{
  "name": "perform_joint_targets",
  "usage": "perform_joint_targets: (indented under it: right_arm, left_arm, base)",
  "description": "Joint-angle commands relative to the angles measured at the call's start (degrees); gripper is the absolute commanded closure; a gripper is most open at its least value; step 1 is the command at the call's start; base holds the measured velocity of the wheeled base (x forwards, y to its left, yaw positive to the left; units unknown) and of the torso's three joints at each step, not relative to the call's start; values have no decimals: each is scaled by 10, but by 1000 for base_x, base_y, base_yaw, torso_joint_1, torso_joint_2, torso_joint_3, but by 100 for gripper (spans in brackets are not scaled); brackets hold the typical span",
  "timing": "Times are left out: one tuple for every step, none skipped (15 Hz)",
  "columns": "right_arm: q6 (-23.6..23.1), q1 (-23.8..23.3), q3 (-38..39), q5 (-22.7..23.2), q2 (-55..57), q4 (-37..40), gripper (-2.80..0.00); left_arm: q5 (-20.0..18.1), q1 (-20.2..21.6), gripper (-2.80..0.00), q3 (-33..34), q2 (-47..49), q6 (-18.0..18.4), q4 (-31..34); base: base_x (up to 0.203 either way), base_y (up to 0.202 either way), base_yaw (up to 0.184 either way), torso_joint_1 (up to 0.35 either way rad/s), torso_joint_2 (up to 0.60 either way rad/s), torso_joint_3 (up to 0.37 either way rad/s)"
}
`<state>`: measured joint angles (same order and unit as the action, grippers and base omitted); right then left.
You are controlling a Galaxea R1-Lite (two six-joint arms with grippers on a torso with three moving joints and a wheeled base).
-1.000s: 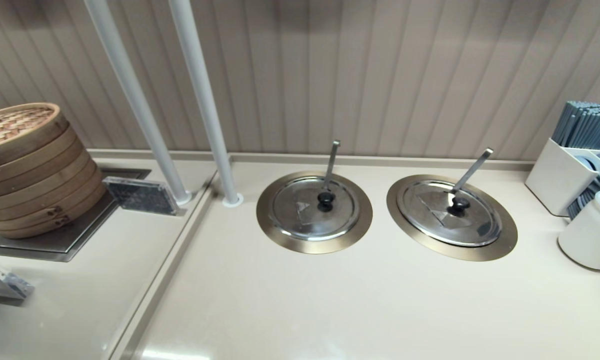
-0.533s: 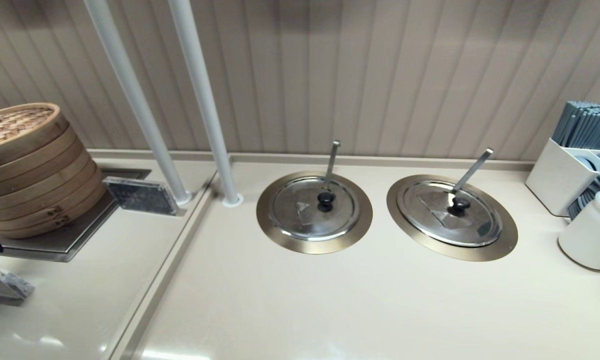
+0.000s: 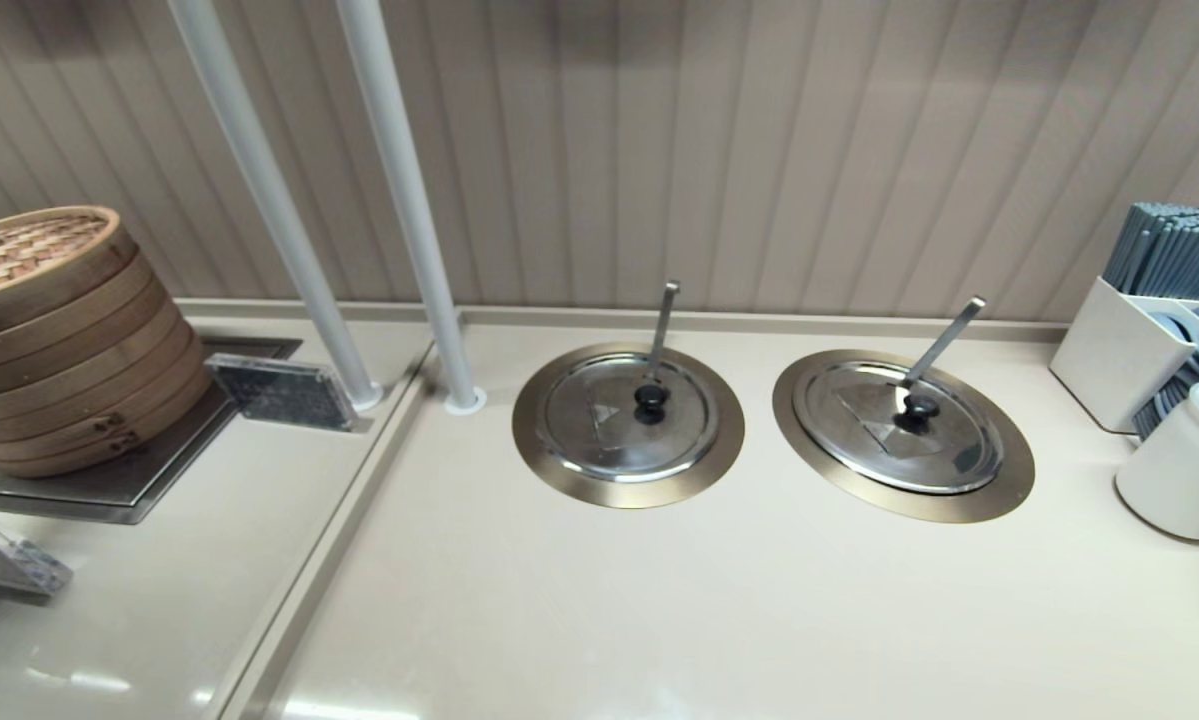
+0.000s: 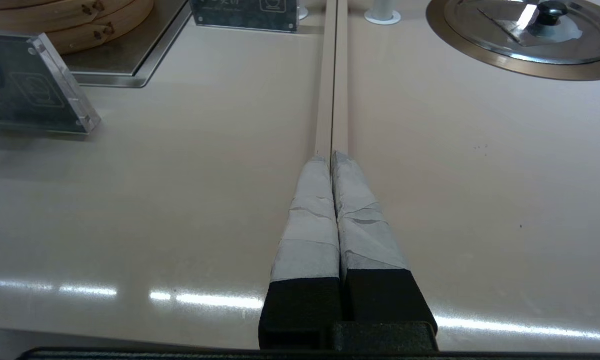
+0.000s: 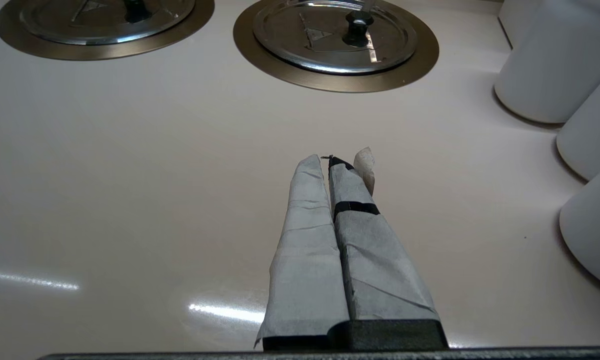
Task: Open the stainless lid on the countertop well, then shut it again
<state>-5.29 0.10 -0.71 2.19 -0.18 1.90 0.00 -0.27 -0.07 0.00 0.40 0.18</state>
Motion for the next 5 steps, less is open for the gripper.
perform_joint_targets:
  right_arm:
    - [-1,0,-1,1,3,1,0]
    - [-2,0,-1,0,3,1,0]
    - [-2,0,-1,0,3,1,0]
    - [5,0,0,0,2,0,0]
    - [25,0,0,-4,2,0,0]
  left_arm:
    - [0,0,0,0,0,0,0]
    - [0,0,0,0,0,0,0]
    - [0,0,0,0,0,0,0]
    - [0,0,0,0,0,0,0]
    - [0,0,0,1,0,0,0]
  base:
    - [0,0,0,0,0,0]
    - [0,0,0,0,0,0]
    - [0,0,0,0,0,0]
    - [0,0,0,0,0,0]
    - [0,0,0,0,0,0]
